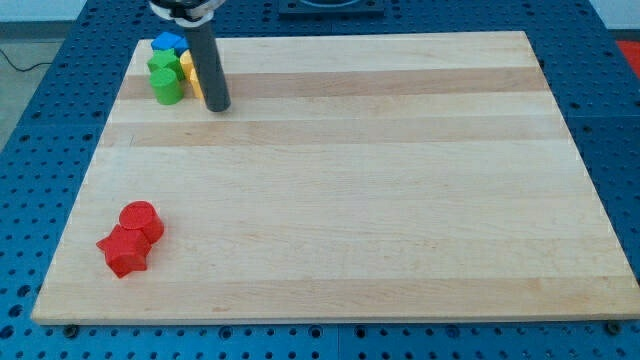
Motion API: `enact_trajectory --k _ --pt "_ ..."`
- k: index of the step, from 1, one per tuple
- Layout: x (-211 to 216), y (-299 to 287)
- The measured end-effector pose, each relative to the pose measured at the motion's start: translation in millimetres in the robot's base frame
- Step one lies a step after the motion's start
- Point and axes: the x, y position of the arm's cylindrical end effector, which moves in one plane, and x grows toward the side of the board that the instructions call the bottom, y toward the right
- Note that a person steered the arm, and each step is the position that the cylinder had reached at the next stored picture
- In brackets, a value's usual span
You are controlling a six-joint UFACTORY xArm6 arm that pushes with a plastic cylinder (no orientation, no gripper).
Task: Separate the red star from the red circle
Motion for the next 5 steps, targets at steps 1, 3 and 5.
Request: enact_trajectory --k 1,3,5 --pt "-14 -9" --pt "-5 -11" --pt "110 67"
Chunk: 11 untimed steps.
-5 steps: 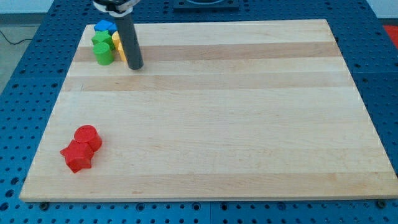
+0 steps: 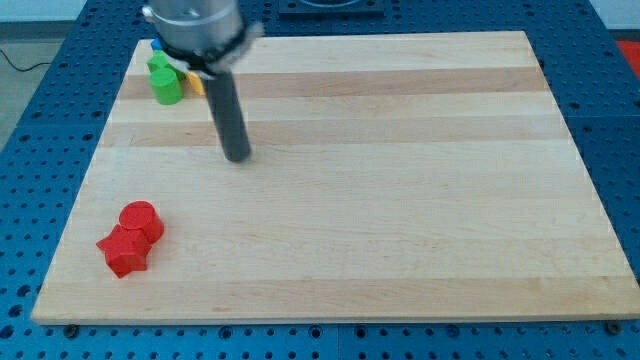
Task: Separate the red star from the red circle
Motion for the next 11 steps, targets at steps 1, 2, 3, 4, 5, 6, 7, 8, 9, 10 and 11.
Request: enact_trajectory --k 1,2,3,4,5,6,7,8,9,10,11 --pt "68 53" --pt "131 51" --pt "159 1" --pt "160 -77" --pt "155 -146" --pt "111 -145" --pt "77 -83" --pt "41 -30" --pt "2 -7" --pt "1 -16" --pt "1 -43"
